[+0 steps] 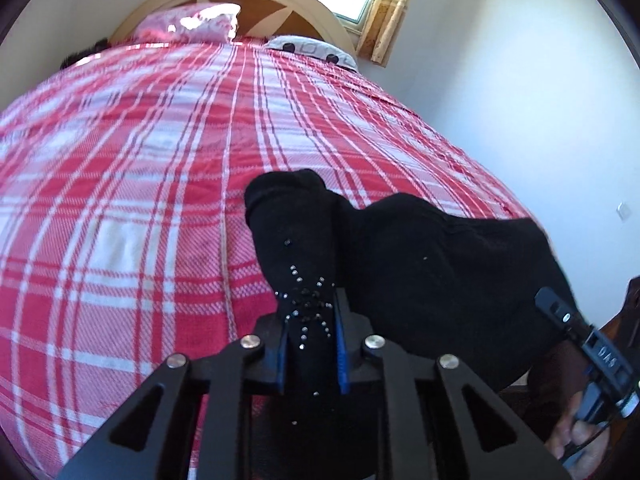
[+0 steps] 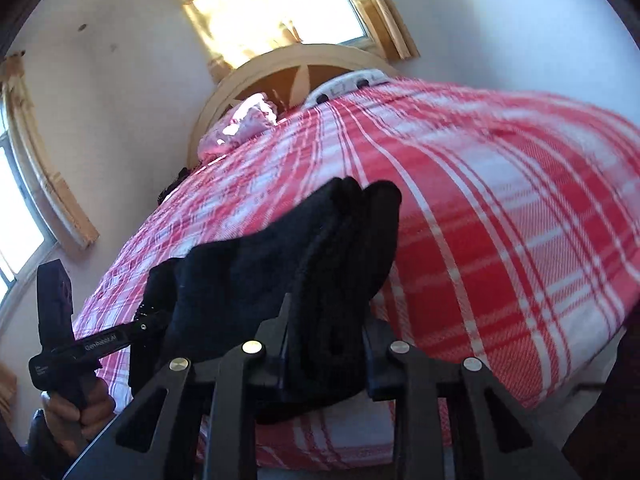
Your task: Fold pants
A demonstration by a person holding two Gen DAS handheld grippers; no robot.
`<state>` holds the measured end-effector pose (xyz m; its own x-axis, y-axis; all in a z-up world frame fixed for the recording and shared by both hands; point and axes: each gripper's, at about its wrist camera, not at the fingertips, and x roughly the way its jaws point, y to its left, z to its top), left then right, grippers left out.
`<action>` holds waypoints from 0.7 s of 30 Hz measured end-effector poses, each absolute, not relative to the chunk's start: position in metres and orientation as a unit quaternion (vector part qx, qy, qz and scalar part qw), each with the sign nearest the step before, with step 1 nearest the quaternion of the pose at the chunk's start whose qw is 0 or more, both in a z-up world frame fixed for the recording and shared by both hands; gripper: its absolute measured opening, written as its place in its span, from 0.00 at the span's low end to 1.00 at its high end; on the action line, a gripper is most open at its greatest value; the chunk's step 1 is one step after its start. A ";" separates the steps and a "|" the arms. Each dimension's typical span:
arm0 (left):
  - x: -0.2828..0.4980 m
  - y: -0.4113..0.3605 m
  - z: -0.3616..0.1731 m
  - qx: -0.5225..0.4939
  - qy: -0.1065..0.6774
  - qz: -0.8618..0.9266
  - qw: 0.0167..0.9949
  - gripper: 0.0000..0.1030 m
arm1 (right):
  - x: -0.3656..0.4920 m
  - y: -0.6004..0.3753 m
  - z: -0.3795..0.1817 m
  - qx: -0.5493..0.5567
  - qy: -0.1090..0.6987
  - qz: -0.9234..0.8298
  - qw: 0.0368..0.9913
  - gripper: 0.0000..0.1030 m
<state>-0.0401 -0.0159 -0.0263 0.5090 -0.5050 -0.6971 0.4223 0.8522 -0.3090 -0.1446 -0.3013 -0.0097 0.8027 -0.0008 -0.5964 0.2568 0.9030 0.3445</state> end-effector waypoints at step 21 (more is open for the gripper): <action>0.002 0.058 -0.009 0.012 0.372 -0.085 0.924 0.18 | -0.034 -0.195 0.005 0.153 0.295 0.045 0.942 0.27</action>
<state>0.0015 0.0580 -0.0090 0.7080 -0.1484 -0.6904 0.1658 0.9853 -0.0418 -0.0340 -0.1947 0.0046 0.8217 0.1753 -0.5424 0.0050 0.9493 0.3144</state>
